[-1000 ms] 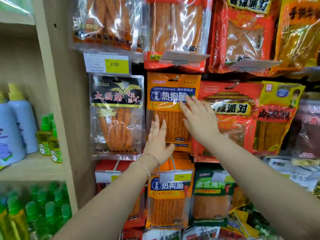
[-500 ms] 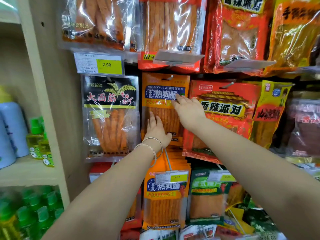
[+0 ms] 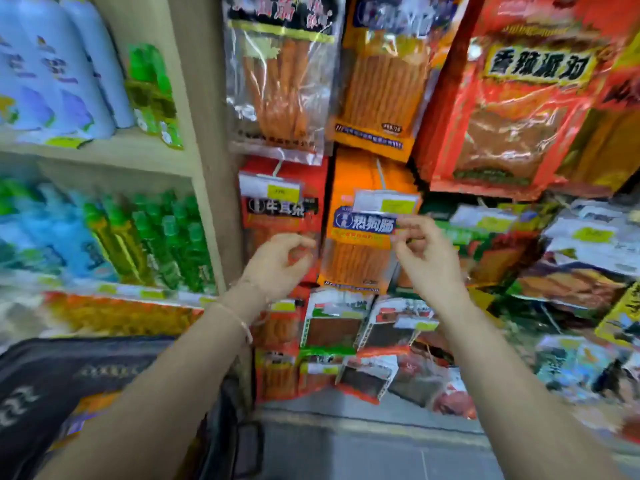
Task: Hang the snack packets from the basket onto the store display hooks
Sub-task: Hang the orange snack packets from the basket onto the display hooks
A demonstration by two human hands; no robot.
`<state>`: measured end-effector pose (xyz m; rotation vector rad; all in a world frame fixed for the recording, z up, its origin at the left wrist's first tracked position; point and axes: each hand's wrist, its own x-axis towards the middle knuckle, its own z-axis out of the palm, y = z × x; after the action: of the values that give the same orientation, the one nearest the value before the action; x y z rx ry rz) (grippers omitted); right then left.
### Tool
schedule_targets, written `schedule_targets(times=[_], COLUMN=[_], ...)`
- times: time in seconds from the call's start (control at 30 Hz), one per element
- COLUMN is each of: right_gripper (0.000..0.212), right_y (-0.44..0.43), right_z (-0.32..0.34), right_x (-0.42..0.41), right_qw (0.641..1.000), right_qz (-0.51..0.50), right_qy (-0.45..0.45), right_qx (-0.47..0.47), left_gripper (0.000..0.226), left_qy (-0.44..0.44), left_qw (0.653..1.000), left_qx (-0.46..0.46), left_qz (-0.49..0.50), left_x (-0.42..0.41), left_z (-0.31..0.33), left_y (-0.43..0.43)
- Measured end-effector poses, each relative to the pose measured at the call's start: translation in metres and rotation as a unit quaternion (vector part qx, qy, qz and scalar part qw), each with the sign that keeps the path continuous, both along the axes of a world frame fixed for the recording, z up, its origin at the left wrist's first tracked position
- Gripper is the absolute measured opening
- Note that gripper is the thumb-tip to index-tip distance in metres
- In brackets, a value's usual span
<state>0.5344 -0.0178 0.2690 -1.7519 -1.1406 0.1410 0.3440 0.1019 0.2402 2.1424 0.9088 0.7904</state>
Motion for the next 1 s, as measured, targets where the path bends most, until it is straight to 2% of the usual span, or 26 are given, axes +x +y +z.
schedule_targets(times=[0.1, 0.17, 0.2, 0.27, 0.3, 0.37, 0.5, 0.67, 0.83, 1.0], right_gripper=[0.026, 0.026, 0.027, 0.032, 0.035, 0.039, 0.045, 0.045, 0.042, 0.049], right_y=[-0.026, -0.043, -0.049, -0.058, -0.061, -0.064, -0.052, -0.009, 0.040, 0.078], right_z=[-0.067, -0.108, -0.126, -0.156, -0.170, -0.194, -0.232, -0.267, -0.298, -0.346], right_x=[-0.043, -0.075, -0.091, -0.125, -0.142, -0.174, -0.235, -0.307, -0.367, -0.399], right_qw=[0.992, 0.979, 0.971, 0.950, 0.938, 0.917, 0.877, 0.836, 0.814, 0.768], right_qz=[0.045, 0.078, 0.096, 0.139, 0.160, 0.188, 0.233, 0.276, 0.255, 0.209], right_qy=[0.084, 0.119, 0.126, 0.132, 0.136, 0.133, 0.128, 0.115, 0.136, 0.159], right_qx=[-0.082, -0.144, -0.179, -0.246, -0.277, -0.326, -0.400, -0.461, -0.505, -0.583], left_gripper=[0.023, 0.016, 0.020, 0.031, 0.024, 0.023, 0.031, 0.029, 0.028, 0.022], left_qy=[0.053, 0.082, 0.083, 0.174, 0.219, 0.235, 0.267, 0.242, 0.231, 0.244], left_qw=[0.987, 0.961, 0.945, 0.923, 0.909, 0.871, 0.861, 0.842, 0.836, 0.830], left_qx=[-0.126, -0.227, -0.274, -0.287, -0.303, -0.360, -0.327, -0.382, -0.430, -0.455], left_qz=[0.083, 0.133, 0.158, 0.189, 0.184, 0.237, 0.282, 0.295, 0.252, 0.214], left_x=[-0.066, -0.110, -0.134, -0.177, -0.197, -0.231, -0.289, -0.347, -0.393, -0.431], left_z=[-0.073, -0.120, -0.141, -0.177, -0.193, -0.218, -0.237, -0.255, -0.274, -0.311], left_y=[-0.029, -0.051, -0.061, -0.077, -0.085, -0.102, -0.117, -0.086, -0.041, -0.004])
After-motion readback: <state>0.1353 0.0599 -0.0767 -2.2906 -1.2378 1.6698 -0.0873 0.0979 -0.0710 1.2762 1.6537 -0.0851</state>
